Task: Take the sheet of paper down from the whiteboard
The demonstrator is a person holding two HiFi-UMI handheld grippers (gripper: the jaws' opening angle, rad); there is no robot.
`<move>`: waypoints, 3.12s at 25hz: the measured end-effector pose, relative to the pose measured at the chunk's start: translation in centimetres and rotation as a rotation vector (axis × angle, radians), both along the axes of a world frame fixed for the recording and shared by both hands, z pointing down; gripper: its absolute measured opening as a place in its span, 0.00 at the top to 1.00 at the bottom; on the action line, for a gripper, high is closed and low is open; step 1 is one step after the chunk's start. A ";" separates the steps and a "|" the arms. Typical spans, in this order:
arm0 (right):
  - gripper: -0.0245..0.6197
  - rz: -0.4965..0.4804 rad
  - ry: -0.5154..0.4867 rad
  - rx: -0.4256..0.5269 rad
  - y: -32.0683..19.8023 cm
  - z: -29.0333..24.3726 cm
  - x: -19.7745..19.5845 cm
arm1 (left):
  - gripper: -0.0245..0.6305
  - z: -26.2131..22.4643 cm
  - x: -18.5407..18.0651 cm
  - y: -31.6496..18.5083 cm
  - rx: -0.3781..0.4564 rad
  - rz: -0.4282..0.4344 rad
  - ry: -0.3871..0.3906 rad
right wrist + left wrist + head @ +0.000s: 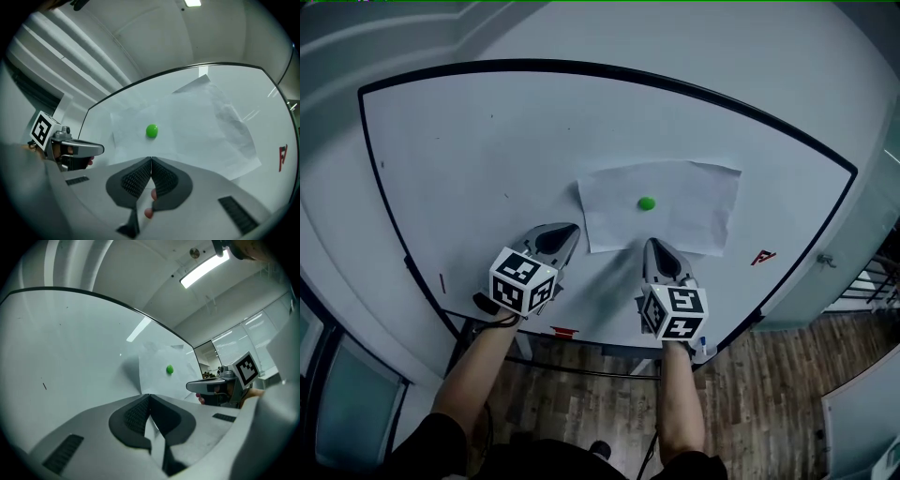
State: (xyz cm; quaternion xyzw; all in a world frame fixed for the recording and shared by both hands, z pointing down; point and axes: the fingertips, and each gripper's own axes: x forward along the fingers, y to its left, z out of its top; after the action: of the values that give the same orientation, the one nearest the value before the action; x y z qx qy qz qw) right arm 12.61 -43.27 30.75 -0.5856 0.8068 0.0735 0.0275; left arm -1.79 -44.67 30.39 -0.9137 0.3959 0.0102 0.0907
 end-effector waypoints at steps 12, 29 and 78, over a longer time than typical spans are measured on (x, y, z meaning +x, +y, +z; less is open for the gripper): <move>0.92 0.068 0.018 0.007 -0.2 -0.4 -0.4 | 0.89 -3.2 0.5 -1.0 0.027 0.129 0.050; 0.92 0.061 0.019 0.018 -1.2 -0.7 0.1 | 0.84 -3.1 2.4 -2.4 0.022 0.135 0.051; 0.75 0.274 0.102 0.090 -3.1 -3.3 -1.8 | 0.93 -0.2 1.8 -2.0 -0.066 0.183 0.117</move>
State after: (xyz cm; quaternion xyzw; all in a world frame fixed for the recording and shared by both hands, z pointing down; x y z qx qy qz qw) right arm 10.84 -46.35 27.43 -0.6839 0.7157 0.1420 0.0024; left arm 0.06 -46.63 30.17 -0.9464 0.3156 0.0585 0.0358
